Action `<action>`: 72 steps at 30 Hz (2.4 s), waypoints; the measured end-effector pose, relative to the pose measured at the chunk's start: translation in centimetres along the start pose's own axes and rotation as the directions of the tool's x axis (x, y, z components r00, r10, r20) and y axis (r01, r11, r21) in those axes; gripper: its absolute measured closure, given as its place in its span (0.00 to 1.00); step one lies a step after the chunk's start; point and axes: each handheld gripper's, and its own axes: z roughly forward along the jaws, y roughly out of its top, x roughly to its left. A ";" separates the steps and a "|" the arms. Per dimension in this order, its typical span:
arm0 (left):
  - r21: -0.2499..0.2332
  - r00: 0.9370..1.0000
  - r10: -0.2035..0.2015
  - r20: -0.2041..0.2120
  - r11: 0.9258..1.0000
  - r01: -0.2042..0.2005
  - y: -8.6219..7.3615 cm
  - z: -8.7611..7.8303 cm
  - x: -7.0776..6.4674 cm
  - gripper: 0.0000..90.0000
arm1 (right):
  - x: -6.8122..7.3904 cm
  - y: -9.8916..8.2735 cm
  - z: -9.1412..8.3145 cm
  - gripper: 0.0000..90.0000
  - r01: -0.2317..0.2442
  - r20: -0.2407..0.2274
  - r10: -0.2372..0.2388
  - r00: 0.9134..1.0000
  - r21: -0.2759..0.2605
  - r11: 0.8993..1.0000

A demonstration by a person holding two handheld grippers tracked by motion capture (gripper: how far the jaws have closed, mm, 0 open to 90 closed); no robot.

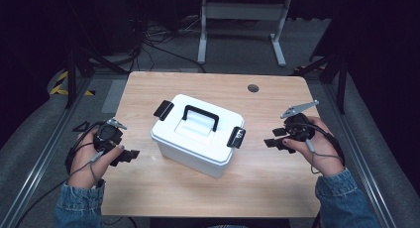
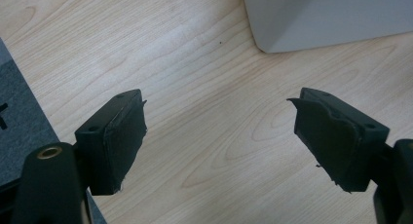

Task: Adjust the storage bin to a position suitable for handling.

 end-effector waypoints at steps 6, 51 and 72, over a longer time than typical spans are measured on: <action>-0.012 1.000 0.002 -0.002 1.000 -0.002 0.1 -0.2 0.1 0.22 | 1.5 2.7 -0.9 0.49 0.059 -0.024 -0.059 0.998 -0.017 0.998; -0.019 1.000 0.017 -0.021 1.000 -0.018 1.4 0.5 0.5 0.22 | 7.0 13.3 6.4 0.64 0.144 -0.138 -0.146 0.980 -0.022 0.989; -0.014 1.000 0.027 0.002 1.000 -0.026 2.5 1.0 1.1 0.22 | 8.6 13.6 7.3 0.93 0.224 -0.148 -0.216 0.965 0.040 0.974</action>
